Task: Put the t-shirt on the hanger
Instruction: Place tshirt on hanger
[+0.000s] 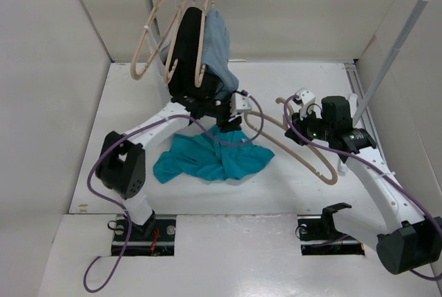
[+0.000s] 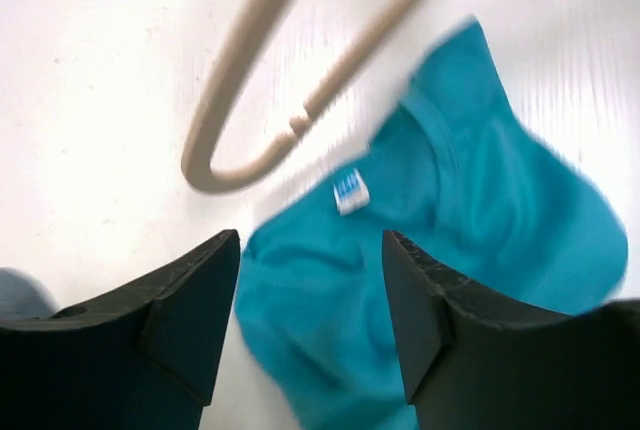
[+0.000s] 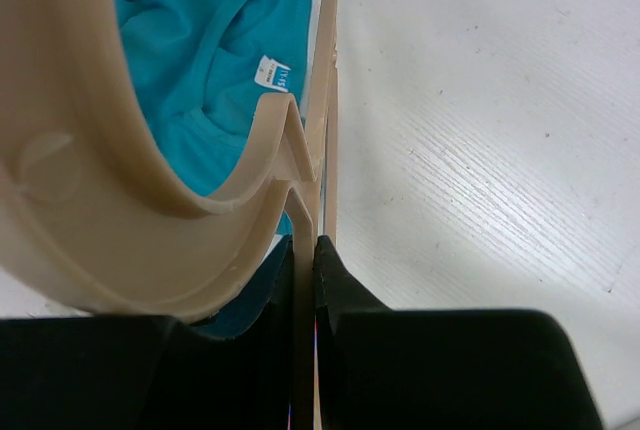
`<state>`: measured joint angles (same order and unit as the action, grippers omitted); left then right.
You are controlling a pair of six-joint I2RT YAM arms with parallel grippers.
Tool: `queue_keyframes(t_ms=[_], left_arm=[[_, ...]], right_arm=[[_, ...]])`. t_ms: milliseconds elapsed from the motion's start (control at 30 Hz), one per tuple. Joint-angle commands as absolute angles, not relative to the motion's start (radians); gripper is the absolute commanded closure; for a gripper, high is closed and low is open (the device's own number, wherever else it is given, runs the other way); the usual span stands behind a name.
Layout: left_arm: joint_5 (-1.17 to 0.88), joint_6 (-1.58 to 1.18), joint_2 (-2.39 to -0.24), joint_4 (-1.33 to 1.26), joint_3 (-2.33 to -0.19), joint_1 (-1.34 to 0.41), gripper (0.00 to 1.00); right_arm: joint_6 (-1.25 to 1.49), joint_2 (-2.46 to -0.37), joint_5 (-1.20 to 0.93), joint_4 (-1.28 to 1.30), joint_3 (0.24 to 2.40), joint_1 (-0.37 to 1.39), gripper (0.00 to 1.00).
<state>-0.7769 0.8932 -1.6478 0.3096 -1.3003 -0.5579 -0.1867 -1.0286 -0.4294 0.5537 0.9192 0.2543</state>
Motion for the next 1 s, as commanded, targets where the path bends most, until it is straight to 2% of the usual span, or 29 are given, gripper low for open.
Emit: queue_keyframes(t_ms=[0, 100, 233, 333, 467, 667, 733, 867, 967], left_arm=[[-0.666, 0.536, -1.762, 0.158, -1.409, -0.636, 0.46], [-0.494, 0.421, -1.841, 0.126, -1.439, -0.647, 0.5], [-0.251, 0.334, -1.905, 0.034, -1.466, -0.656, 0.64], [-0.178, 0.325, -1.927, 0.08, -1.489, -0.657, 0.64], [-0.12, 0.325, -1.928, 0.114, -1.45, -0.666, 0.55], [-0.166, 0.325, -1.959, 0.192, -1.451, -0.666, 0.5], [-0.137, 0.312, -1.995, 0.201, -1.463, -0.666, 0.5], [-0.083, 0.285, -2.035, 0.233, -1.508, -0.638, 0.58], [-0.074, 0.301, -2.013, 0.242, -1.494, -0.638, 0.58]], right_arm=[[-0.178, -1.002, -0.42, 0.512, 0.931, 0.249, 1.0], [-0.146, -1.002, -0.358, 0.54, 0.931, 0.229, 1.0], [-0.121, -0.979, -0.379, 0.502, 0.896, 0.204, 1.0], [-0.142, -0.992, -0.397, 0.511, 0.906, 0.204, 1.0], [-0.163, -0.992, -0.407, 0.525, 0.907, 0.204, 1.0], [-0.184, -1.014, -0.428, 0.512, 0.916, 0.204, 1.0], [-0.193, -1.025, -0.44, 0.512, 0.916, 0.204, 1.0], [-0.23, -1.045, -0.46, 0.543, 0.94, 0.204, 1.0], [-0.253, -1.045, -0.471, 0.554, 0.95, 0.204, 1.0]])
